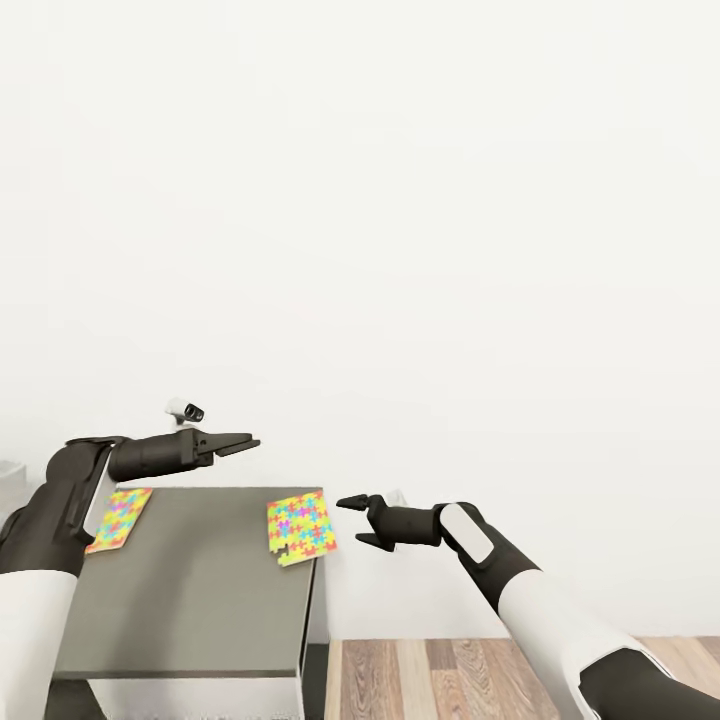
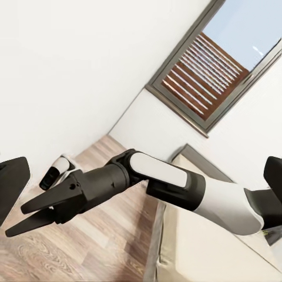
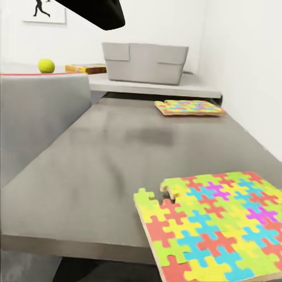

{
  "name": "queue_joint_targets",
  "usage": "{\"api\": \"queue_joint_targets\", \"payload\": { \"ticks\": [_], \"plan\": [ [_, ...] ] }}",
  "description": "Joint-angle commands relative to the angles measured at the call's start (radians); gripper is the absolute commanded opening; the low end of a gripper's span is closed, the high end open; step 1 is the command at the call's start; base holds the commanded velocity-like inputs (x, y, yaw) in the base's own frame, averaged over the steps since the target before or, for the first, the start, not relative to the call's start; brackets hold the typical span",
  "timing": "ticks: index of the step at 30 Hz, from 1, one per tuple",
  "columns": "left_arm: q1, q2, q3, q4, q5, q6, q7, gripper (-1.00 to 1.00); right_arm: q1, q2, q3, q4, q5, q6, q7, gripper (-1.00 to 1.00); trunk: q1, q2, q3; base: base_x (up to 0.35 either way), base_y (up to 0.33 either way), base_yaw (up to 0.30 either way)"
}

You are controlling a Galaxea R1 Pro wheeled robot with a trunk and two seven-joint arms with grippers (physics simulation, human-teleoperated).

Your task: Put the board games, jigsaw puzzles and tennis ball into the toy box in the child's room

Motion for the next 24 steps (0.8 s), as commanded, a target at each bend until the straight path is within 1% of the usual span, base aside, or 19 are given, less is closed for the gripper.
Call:
{"api": "queue_joint_targets", "payload": {
  "ticks": [1, 12, 18, 24],
  "plan": [
    [-0.001, 0.000, 0.000, 0.000, 0.000, 0.011, -0.004, 1.00, -0.001, 0.000, 0.002, 0.001, 0.006, 0.000, 0.007, 1.00, 0.000, -0.001, -0.001, 0.000, 0.000, 0.276],
    [-0.001, 0.001, 0.000, -0.001, 0.002, 0.011, -0.004, 1.00, -0.001, -0.005, 0.001, 0.005, 0.001, 0.000, 0.007, 1.00, 0.000, -0.001, -0.004, 0.000, 0.000, 0.272],
    [-0.001, 0.001, 0.001, -0.002, 0.006, 0.011, -0.004, 1.00, -0.001, -0.012, 0.000, 0.009, -0.003, -0.001, 0.008, 1.00, 0.000, -0.001, -0.005, 0.000, 0.000, 0.080],
    [0.001, 0.000, 0.002, -0.002, 0.028, 0.011, -0.004, 1.00, -0.001, -0.014, -0.001, 0.010, -0.003, -0.001, 0.007, 1.00, 0.000, -0.001, -0.005, 0.000, 0.000, 0.014]
  ]
}}
